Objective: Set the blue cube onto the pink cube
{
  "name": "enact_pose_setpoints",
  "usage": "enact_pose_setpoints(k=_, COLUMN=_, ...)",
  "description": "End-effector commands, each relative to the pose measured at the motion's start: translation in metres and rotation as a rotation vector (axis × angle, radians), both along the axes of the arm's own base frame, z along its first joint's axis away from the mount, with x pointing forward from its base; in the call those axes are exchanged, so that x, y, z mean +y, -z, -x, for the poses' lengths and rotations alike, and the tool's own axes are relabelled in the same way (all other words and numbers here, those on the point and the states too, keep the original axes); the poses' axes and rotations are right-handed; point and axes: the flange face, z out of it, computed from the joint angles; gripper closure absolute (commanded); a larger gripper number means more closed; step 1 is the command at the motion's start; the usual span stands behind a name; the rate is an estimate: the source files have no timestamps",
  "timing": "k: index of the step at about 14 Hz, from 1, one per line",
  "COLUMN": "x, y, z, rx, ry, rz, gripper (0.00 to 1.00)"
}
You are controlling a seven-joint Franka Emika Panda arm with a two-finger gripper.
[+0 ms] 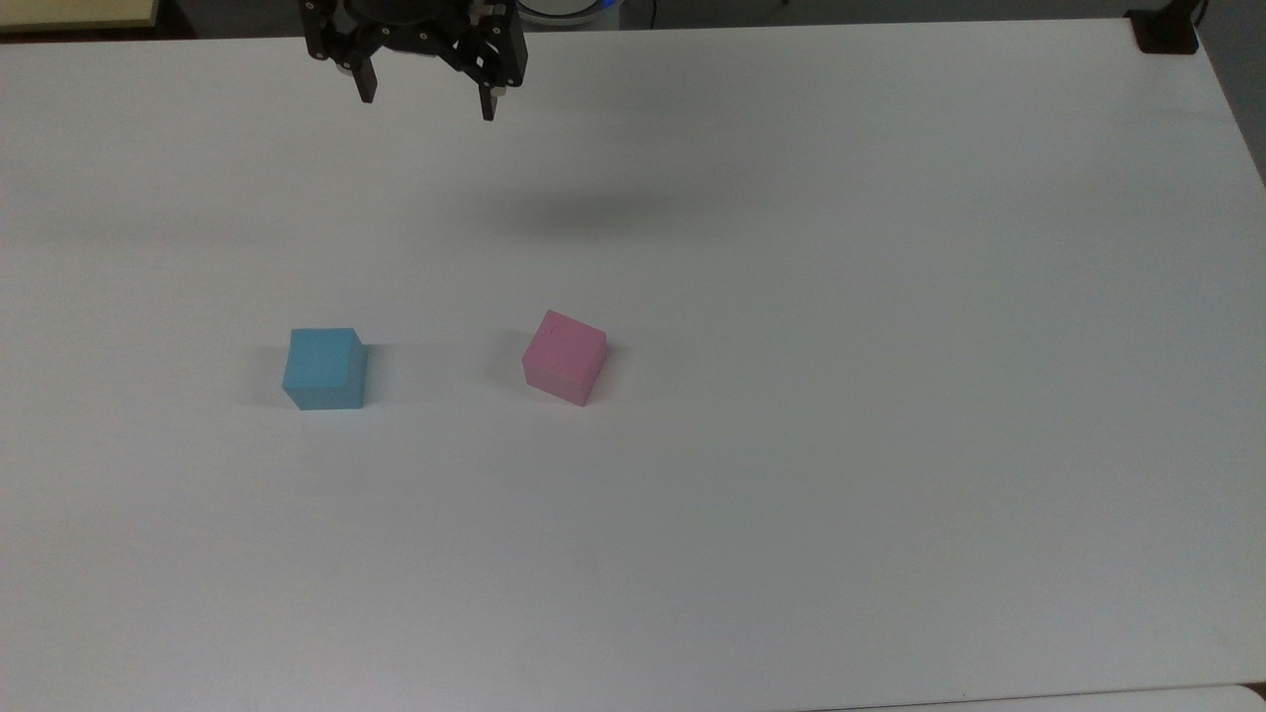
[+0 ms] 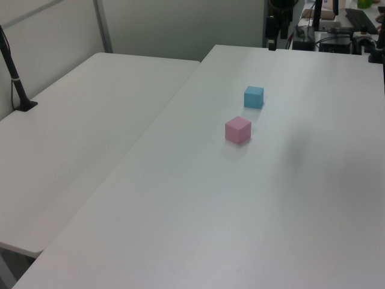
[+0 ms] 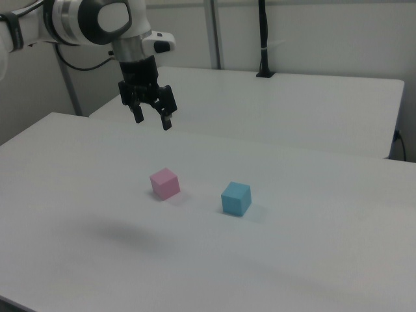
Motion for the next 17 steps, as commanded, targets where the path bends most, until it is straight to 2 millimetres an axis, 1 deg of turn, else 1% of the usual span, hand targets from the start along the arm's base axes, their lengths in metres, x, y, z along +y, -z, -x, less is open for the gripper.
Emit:
enact_pose_setpoints(k=1, x=-0.006, y=-0.002, z=0.013, rx=0.023, ry=0.027, rz=0.011, gripper=0.0)
enact_pose_setpoints(k=8, x=-0.007, y=0.007, z=0.008, rx=0.032, ry=0.03, rz=0.011, gripper=0.0)
enact_pose_setpoints(k=12, x=-0.009, y=0.007, z=0.008, rx=0.031, ry=0.028, rz=0.011, gripper=0.0)
enact_pose_setpoints(k=14, x=-0.017, y=0.009, z=0.007, rx=0.031, ry=0.034, rz=0.009, gripper=0.0)
enact_pose_setpoints(k=17, x=-0.017, y=0.012, z=0.006, rx=0.036, ry=0.033, rz=0.009, gripper=0.0)
